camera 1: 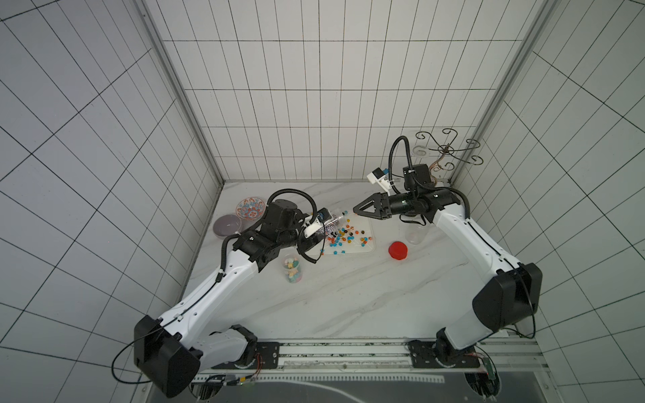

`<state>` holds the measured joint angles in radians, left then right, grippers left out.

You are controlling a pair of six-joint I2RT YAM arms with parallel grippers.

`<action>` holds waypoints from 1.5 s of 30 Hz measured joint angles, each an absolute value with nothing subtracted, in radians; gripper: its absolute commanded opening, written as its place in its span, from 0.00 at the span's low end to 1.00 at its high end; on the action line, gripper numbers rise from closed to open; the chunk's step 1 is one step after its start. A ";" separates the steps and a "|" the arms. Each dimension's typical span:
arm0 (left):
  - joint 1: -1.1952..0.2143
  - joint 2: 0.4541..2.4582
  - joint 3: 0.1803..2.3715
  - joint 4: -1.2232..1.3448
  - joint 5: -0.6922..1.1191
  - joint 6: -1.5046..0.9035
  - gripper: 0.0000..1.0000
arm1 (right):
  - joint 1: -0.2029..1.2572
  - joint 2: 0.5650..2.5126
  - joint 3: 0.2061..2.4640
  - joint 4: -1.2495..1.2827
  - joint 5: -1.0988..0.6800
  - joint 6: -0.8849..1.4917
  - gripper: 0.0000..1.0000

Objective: Pour the candies out of the jar
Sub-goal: Unscrew the lid from the jar.

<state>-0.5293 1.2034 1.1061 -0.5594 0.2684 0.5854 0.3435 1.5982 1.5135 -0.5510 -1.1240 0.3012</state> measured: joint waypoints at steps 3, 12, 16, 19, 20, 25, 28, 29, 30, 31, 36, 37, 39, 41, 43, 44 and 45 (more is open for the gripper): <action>-0.529 1.203 1.106 -0.559 0.269 0.585 0.50 | 0.369 1.623 1.514 -0.554 -1.124 0.294 0.81; -0.529 1.203 1.106 -0.559 0.271 0.587 0.50 | 0.424 1.702 1.516 -0.560 -1.121 0.292 0.77; -0.529 1.204 1.106 -0.559 0.274 0.587 0.50 | 0.424 1.704 1.516 -0.545 -1.121 0.299 0.75; -0.529 1.204 1.106 -0.559 0.278 0.587 0.50 | 0.424 1.704 1.516 -0.528 -1.120 0.304 0.75; -0.529 1.204 1.106 -0.559 0.278 0.587 0.50 | 0.424 1.704 1.517 -0.523 -1.118 0.305 0.75; -0.529 1.204 1.105 -0.559 0.280 0.586 0.50 | 0.424 1.707 1.517 -0.508 -1.116 0.309 0.70; -0.529 1.204 1.105 -0.559 0.280 0.585 0.50 | 0.424 1.707 1.518 -0.501 -1.116 0.310 0.67; -0.529 1.204 1.105 -0.559 0.280 0.584 0.50 | 0.424 1.707 1.519 -0.500 -1.115 0.310 0.66; -0.529 1.204 1.105 -0.559 0.281 0.584 0.50 | 0.424 1.707 1.520 -0.499 -1.115 0.310 0.65; -0.529 1.205 1.105 -0.559 0.281 0.584 0.50 | 0.424 1.707 1.521 -0.497 -1.114 0.310 0.64; -0.529 1.206 1.105 -0.556 0.282 0.583 0.50 | 0.424 1.709 1.534 -0.489 -1.111 0.309 0.53; -0.529 1.206 1.105 -0.556 0.281 0.582 0.50 | 0.424 1.709 1.534 -0.488 -1.110 0.308 0.49; -0.529 1.208 1.105 -0.556 0.279 0.580 0.50 | 0.424 1.709 1.534 -0.487 -1.108 0.307 0.46; -0.529 1.208 1.105 -0.554 0.279 0.579 0.50 | 0.424 1.709 1.534 -0.485 -1.108 0.310 0.43; -0.529 1.208 1.105 -0.554 0.279 0.577 0.50 | 0.424 1.709 1.534 -0.485 -1.108 0.310 0.39; -0.529 1.209 1.105 -0.553 0.279 0.575 0.50 | 0.424 1.709 1.534 -0.485 -1.108 0.310 0.39; -0.529 1.209 1.105 -0.551 0.279 0.573 0.50 | 0.424 1.709 1.534 -0.485 -1.108 0.310 0.39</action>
